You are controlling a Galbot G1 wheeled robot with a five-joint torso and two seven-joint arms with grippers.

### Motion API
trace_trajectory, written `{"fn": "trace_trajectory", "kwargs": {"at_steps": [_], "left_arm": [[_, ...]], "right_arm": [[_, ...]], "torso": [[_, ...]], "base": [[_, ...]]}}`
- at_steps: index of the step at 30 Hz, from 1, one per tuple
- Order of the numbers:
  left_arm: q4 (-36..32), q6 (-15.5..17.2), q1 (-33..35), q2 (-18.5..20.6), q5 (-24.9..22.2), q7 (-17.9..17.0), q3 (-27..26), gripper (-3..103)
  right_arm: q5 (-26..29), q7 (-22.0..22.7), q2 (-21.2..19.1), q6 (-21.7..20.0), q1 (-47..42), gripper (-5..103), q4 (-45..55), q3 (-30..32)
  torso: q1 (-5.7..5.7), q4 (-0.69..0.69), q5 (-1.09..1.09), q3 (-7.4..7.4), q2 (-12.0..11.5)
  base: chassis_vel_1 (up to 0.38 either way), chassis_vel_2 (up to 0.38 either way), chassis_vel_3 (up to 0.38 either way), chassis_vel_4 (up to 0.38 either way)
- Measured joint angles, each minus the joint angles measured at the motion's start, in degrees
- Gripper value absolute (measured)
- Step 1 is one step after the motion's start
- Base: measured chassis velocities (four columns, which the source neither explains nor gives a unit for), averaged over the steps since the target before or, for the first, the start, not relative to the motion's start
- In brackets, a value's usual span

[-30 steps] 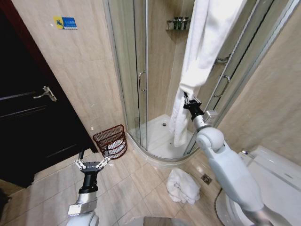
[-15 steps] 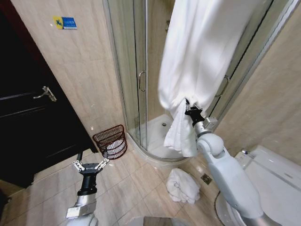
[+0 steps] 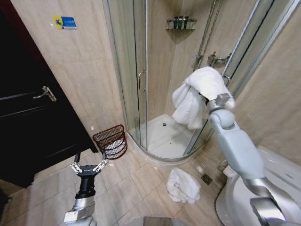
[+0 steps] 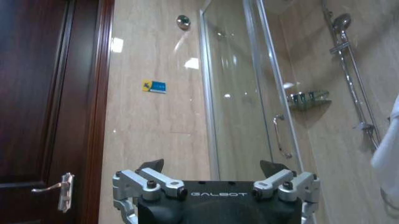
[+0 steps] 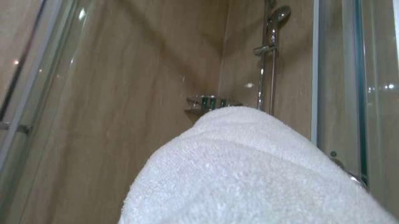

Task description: Discard the used towel into the hamper.

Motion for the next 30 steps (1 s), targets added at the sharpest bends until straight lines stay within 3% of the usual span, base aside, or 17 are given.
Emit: {"fn": "trace_trajectory", "kwargs": {"at_steps": [9, 11, 17, 30], "left_arm": [[-0.68, 1.85, -0.33, -0.60, 0.53, -0.20, -0.02, 100], [-1.00, 3.03, 0.04, -0.99, 1.04, -0.23, 0.06, 100], [-1.07, 3.45, -0.60, -2.28, 1.60, -0.20, 0.30, 100], [-2.06, 5.57, -2.64, -3.83, 1.36, -0.23, -0.21, 100]], "right_arm": [[2.25, 2.26, -1.97, -2.08, -2.10, 4, 7.87, 0.23], [5.36, 3.66, -2.75, -4.59, -4.13, 4, 13.37, 1.43], [7.18, 3.76, -4.33, -5.61, -10.87, 4, 21.18, 4.47], [4.77, 2.91, -1.63, -5.33, -22.70, 4, 30.46, 7.28]], "torso": [[0.02, 0.03, -0.02, 0.01, 0.00], [0.01, 0.03, -0.03, 0.00, 0.01], [0.00, 0.03, -0.02, 0.00, 0.02], [0.01, 0.03, -0.03, 0.00, 0.02]], "base": [[0.000, 0.000, 0.000, 0.000], [0.000, 0.000, 0.000, 0.000], [0.000, 0.000, 0.000, 0.000], [0.000, 0.000, 0.000, 0.000]]}}
